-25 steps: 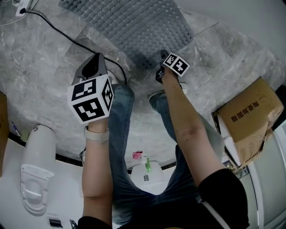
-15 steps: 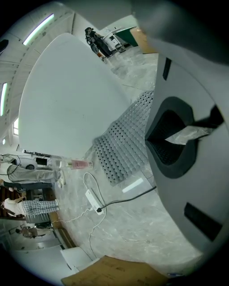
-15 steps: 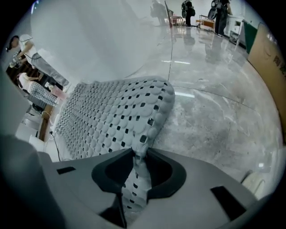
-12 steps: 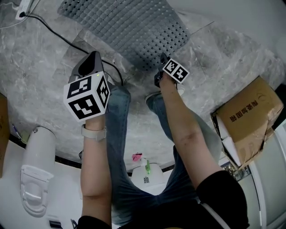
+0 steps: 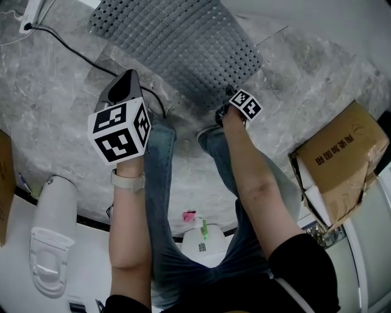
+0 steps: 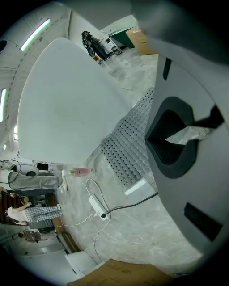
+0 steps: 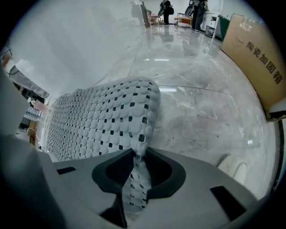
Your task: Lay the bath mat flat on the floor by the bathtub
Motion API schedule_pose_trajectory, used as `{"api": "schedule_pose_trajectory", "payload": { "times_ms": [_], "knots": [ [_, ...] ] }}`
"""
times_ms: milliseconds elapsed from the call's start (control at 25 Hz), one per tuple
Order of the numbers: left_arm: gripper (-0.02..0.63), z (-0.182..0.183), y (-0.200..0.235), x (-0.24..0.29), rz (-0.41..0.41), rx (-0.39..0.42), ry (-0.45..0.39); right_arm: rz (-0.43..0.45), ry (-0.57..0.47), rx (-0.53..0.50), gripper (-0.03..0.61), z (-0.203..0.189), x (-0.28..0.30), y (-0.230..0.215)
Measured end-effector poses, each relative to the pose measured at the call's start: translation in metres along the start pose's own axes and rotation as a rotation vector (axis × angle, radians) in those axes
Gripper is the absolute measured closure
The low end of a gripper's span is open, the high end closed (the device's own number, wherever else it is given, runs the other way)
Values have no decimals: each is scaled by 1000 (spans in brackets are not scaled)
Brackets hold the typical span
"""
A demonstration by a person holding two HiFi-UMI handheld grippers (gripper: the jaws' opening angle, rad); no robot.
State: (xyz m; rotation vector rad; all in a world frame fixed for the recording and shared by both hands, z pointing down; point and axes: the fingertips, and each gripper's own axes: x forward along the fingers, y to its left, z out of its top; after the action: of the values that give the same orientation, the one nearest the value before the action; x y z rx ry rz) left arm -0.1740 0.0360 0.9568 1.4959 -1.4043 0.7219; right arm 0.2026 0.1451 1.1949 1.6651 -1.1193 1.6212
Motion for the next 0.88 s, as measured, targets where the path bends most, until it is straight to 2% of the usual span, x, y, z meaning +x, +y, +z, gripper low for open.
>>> {"api": "schedule_pose_trajectory", "payload": {
  "times_ms": [120, 360, 480, 600, 800, 880],
  "knots": [
    [595, 3, 3, 1, 1, 3, 2, -20, 15, -6, 464, -2, 3, -2],
    [595, 7, 3, 1, 6, 25, 1, -38, 55, -29, 383, 0, 7, -14],
    [595, 7, -1, 2, 5, 44, 8, -60, 43, -24, 346, 6, -1, -21],
    [595, 8, -6, 1, 1, 71, 13, -39, 24, -48, 321, 9, -9, -16],
    [595, 4, -24, -2, -18, 105, 19, 0, -2, -118, 351, 27, -34, -3],
    [595, 0, -31, -4, -20, 109, 32, 17, -2, -126, 414, 34, -47, 1]
  ]
}}
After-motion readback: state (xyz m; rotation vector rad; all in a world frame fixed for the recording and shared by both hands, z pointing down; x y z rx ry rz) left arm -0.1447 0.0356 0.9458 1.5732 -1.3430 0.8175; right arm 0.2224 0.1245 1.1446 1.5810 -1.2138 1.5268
